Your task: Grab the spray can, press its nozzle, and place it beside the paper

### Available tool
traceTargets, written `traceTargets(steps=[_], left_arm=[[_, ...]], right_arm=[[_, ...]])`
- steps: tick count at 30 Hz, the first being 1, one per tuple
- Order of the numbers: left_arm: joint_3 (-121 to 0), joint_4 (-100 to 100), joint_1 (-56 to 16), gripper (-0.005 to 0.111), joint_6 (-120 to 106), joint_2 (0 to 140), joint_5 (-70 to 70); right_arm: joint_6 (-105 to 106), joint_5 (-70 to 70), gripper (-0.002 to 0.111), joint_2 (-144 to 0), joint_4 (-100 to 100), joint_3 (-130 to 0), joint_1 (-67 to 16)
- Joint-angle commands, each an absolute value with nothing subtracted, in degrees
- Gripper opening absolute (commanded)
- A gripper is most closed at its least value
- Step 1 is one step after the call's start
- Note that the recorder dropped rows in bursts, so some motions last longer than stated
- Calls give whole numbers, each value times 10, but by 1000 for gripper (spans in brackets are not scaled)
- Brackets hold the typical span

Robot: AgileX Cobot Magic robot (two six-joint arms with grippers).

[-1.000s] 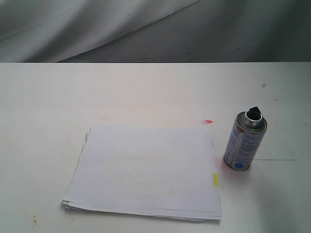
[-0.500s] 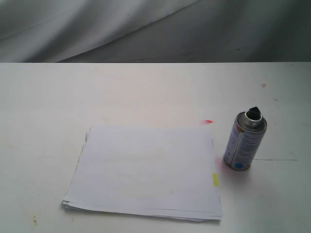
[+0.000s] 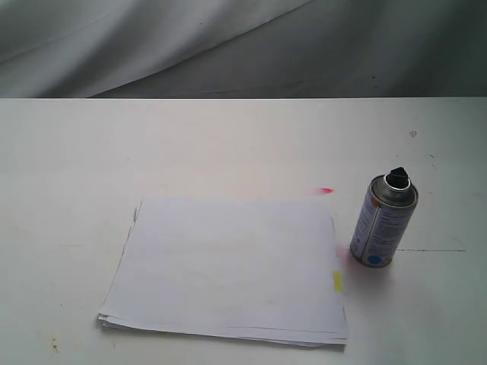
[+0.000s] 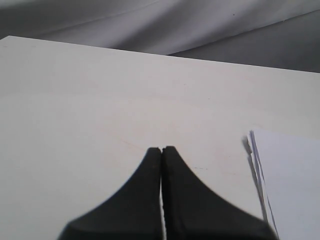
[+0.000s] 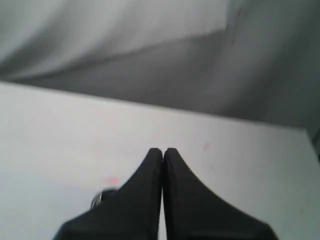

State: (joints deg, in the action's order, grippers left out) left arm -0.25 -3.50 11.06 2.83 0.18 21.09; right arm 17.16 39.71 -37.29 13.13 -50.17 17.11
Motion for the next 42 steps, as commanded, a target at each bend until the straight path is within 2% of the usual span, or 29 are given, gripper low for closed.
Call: traceTargets(steps=[1,6,11,21,30,38,42], left_arm=[[0,-34,107,0,29,0,208],[0,-34,107,0,29,0,208],[0,-34,107,0,29,0,208],[0,-34,107,0,29,0,208],[0,-34,107,0,29,0,208],[0,-34,107,0,28,0,208],[0,-34,107,0,28,0,208]], right_arm=[[169,475,0,-390,142,-432,171],[145,301,0,-387,260,-298,171],[152,140,0,-387,262,-221,171],[217,127,0,-389,260,-214,170],[-45,23,0,-389,66,-150,100],[-98,3,0,-389,0,-135,51],[-152,-63,0,-389,-5,-85,51]])
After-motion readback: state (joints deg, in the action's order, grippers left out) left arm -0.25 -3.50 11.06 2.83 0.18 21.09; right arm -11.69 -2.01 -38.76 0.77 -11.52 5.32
